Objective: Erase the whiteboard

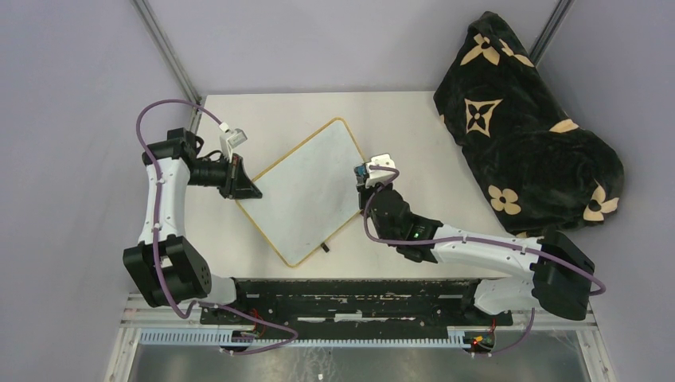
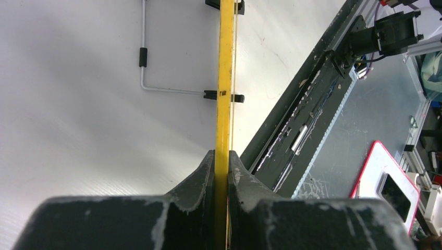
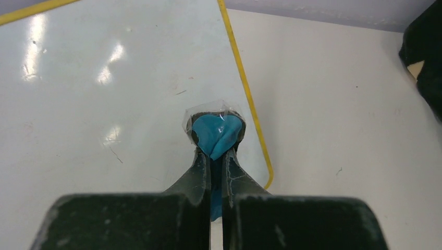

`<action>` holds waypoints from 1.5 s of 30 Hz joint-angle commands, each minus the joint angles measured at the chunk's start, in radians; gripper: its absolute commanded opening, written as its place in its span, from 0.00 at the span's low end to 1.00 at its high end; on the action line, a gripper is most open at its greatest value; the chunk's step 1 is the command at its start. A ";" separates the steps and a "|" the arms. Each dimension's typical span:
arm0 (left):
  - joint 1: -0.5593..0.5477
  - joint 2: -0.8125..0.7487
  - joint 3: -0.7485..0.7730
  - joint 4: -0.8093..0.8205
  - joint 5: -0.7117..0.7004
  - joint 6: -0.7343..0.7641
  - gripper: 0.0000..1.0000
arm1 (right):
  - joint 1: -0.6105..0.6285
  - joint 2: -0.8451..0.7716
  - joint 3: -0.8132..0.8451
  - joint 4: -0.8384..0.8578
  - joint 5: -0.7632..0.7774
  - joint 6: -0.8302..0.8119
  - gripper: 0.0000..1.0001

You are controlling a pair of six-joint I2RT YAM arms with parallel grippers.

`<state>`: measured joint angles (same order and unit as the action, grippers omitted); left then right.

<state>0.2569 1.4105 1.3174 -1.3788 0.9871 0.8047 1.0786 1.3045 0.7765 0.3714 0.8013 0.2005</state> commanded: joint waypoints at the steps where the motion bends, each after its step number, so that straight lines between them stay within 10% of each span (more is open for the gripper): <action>1: 0.001 -0.054 0.052 0.101 -0.001 -0.121 0.03 | -0.003 -0.025 -0.013 -0.037 0.050 -0.013 0.01; 23: -0.032 -0.130 0.110 0.297 0.048 -0.359 0.74 | -0.028 -0.054 -0.034 -0.079 0.064 0.002 0.01; 33: -0.031 -0.231 0.056 0.743 -0.281 -0.709 0.80 | -0.057 -0.137 0.045 -0.319 0.082 0.040 0.01; 45: -0.028 -0.321 -0.272 0.935 -0.781 -0.657 0.81 | -0.241 -0.185 0.406 -1.051 -0.003 0.205 0.01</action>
<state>0.2276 1.1385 1.1324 -0.5655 0.3630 0.1467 0.9024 1.1473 1.0626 -0.4137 0.8436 0.3496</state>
